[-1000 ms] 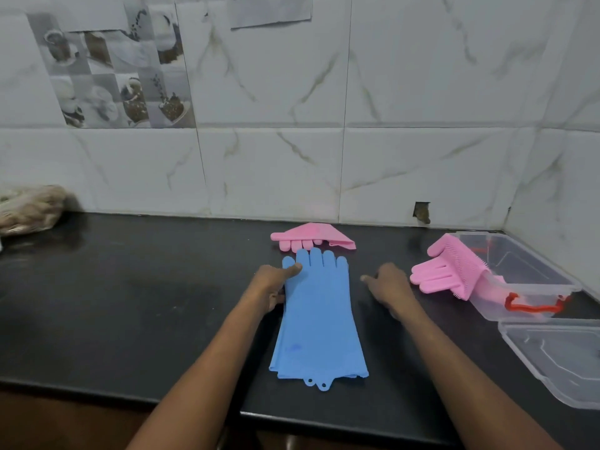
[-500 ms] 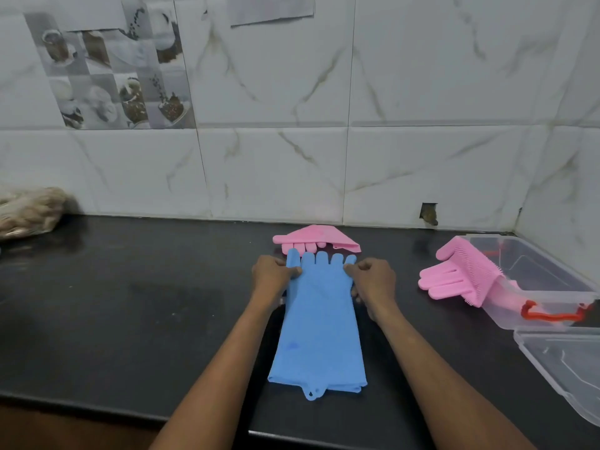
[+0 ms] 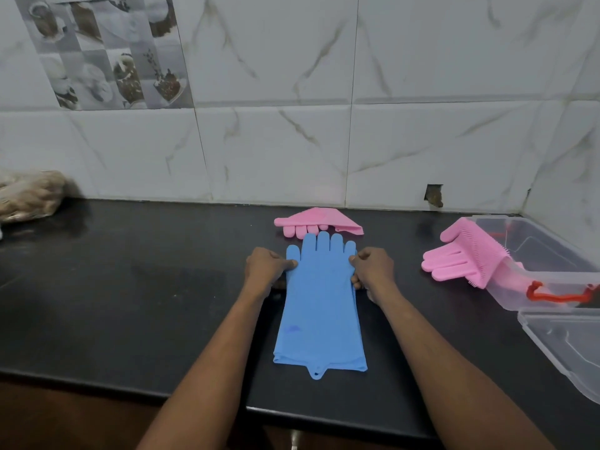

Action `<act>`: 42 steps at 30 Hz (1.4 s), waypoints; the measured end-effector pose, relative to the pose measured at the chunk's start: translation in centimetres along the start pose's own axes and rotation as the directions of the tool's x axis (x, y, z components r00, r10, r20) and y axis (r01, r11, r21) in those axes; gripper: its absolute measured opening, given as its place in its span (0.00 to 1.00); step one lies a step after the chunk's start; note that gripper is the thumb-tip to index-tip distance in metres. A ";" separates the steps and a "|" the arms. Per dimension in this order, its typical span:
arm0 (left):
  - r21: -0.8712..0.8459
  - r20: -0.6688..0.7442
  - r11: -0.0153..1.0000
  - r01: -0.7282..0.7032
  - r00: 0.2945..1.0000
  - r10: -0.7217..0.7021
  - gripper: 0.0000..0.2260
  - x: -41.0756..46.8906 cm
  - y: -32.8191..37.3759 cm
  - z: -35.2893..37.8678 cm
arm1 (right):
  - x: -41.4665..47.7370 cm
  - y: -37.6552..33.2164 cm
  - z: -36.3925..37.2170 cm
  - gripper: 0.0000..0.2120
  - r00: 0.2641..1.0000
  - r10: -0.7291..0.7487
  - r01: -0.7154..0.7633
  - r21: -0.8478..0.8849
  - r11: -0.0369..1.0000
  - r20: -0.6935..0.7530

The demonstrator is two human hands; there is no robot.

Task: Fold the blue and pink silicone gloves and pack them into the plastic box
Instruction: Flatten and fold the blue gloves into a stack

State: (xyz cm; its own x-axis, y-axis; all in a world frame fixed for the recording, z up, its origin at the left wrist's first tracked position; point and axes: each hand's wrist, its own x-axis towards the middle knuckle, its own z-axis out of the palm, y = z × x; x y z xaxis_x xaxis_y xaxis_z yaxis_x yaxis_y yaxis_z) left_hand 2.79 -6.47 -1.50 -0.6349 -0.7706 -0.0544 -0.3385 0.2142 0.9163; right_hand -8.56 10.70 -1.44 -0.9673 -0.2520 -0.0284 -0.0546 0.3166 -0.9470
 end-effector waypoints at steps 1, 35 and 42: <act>-0.026 0.020 1.000 0.000 1.000 0.001 0.13 -0.1 0.1 0.0 | 0.1 0.0 0.0 0.07 1.000 0.002 -0.001 0.009 1.000 -0.014; 0.536 0.317 0.811 -0.234 0.946 0.063 0.31 1.9 5.5 4.9 | 0.1 -1.2 -10.0 0.10 0.913 0.036 0.327 -0.780 0.533 0.407; 0.534 0.305 0.845 -0.017 0.936 -0.174 0.42 0.8 6.0 4.4 | -0.2 -0.4 -10.0 0.12 0.919 -0.011 0.320 -0.729 0.604 0.394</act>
State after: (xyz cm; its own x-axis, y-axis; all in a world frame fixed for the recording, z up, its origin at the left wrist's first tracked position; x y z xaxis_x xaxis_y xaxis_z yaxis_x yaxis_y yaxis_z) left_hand -2.76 -3.16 2.19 -0.7472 -0.5759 -0.3316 -0.6465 0.5143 0.5635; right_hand -10.86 19.76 2.16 -0.7905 -0.5958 -0.1416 -0.5237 0.7775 -0.3482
